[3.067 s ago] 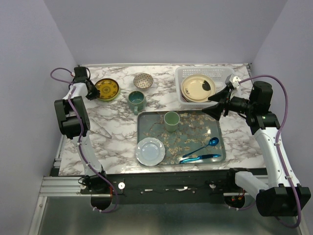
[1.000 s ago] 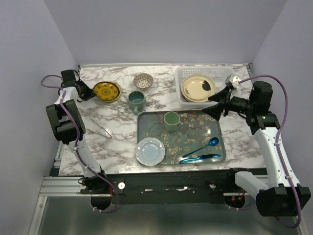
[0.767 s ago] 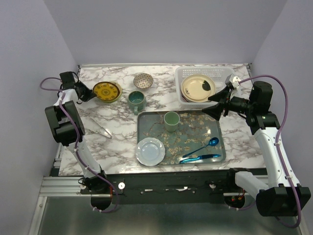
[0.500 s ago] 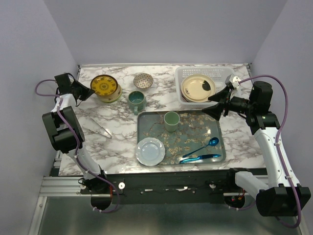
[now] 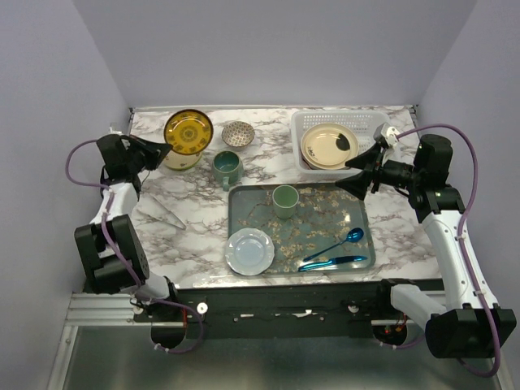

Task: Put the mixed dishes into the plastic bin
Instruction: Pick up the plate at the center of the board.

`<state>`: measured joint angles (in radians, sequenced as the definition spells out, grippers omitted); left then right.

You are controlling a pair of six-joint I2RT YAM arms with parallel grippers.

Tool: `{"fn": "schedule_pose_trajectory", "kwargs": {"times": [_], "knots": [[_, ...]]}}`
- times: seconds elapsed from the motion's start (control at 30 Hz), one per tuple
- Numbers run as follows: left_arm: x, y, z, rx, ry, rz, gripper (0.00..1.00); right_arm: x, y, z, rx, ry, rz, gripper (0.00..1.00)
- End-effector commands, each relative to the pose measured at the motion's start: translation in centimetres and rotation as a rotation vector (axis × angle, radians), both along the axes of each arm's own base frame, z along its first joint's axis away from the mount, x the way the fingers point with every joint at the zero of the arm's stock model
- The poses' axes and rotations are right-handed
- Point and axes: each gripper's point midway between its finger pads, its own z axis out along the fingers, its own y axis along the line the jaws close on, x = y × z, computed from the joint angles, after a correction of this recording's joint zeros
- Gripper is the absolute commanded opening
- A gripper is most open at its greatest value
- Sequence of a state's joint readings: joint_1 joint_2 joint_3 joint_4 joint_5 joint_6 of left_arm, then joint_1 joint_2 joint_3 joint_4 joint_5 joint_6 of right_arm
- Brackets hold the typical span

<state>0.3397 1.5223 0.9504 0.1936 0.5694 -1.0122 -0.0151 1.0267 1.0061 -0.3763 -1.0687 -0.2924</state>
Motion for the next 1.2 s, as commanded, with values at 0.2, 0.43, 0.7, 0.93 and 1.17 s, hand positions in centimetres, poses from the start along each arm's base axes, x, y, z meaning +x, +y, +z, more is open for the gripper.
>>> {"fn": "schedule_pose_trajectory", "kwargs": {"times": [0.2,0.43,0.7,0.93,1.17], "knots": [[-5.1,-13.0,6.5,-0.010,-0.243,-0.216,0.00,-1.1,0.8,-0.2,0.047,0.045,0.087,0.79],[-8.2,-19.8,8.1,-0.010,-0.311,-0.298,0.00,-1.3,1.3,-0.2,0.091,0.105,0.124,0.79],[-11.0,-25.3,7.8,0.020,-0.335,-0.291,0.00,-0.1,1.5,-1.1,0.170,0.262,0.077,0.79],[-12.4,-28.7,7.5,0.039,-0.340,-0.280,0.00,1.5,1.3,-2.0,0.223,0.346,-0.020,0.77],[-13.4,-30.9,6.5,0.047,-0.315,-0.263,0.00,3.5,0.7,-3.2,0.274,0.456,-0.157,0.77]]}}
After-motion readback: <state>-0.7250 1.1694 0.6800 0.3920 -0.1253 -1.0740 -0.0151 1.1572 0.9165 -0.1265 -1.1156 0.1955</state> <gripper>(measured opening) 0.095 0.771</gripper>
